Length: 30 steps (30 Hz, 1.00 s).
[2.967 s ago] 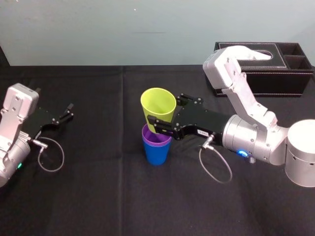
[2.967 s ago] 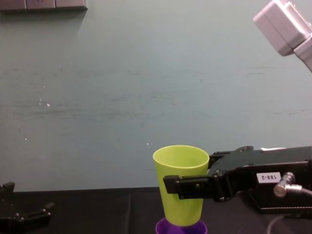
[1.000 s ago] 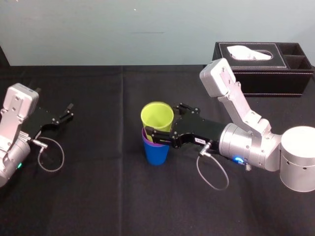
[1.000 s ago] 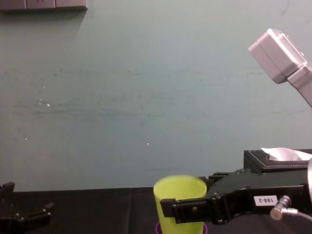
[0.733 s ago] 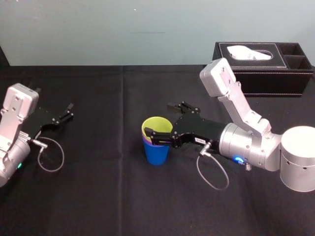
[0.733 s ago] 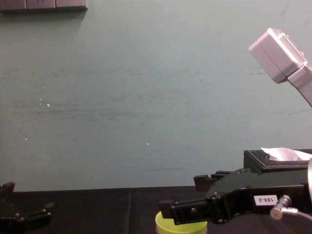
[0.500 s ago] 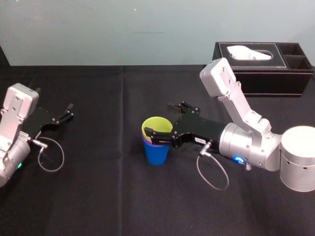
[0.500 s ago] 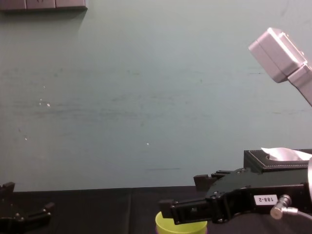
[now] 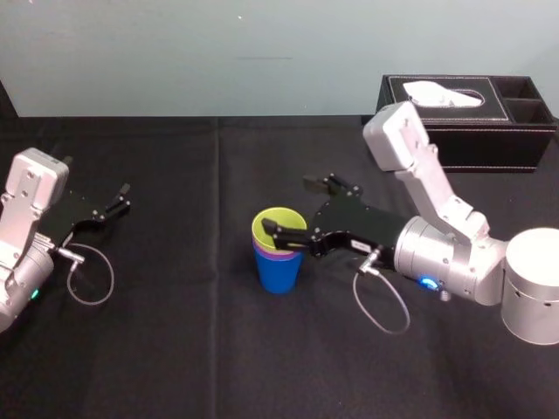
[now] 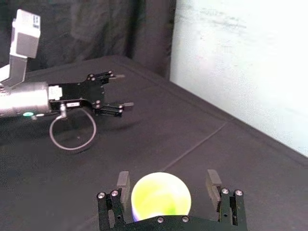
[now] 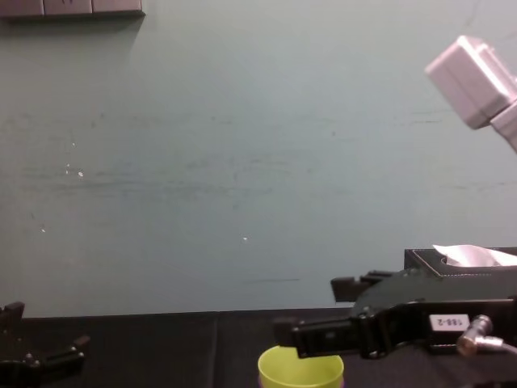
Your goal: Stack the three plastic cups sequentially using one hand.
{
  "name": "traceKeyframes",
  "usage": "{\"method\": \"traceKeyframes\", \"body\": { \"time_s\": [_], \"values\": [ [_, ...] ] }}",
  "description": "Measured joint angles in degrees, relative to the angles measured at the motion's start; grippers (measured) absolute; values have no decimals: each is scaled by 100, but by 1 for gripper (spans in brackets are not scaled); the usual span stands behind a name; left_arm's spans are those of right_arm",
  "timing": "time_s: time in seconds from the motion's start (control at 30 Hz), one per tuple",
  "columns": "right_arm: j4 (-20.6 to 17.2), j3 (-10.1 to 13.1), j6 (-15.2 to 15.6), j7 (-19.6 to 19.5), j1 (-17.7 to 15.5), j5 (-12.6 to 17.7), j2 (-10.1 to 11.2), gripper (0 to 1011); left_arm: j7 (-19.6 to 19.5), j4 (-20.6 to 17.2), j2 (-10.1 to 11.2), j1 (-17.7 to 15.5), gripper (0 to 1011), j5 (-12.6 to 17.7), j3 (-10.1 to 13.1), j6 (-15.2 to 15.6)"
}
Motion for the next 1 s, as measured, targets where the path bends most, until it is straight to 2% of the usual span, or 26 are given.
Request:
{"method": "traceKeyframes", "body": {
  "time_s": [0.3,0.47,0.7,1.0],
  "values": [
    [-184,344,-243,-194,-289,-60,125,1003,0,0,0,0,1012,0,0,0],
    [-283,625,-306,-235,-460,-81,284,1003,0,0,0,0,1011,0,0,0],
    [-295,817,-304,-230,-594,-190,460,1003,0,0,0,0,1011,0,0,0],
    [-192,1008,-302,-235,-748,-242,498,1003,0,0,0,0,1011,0,0,0]
  ]
}}
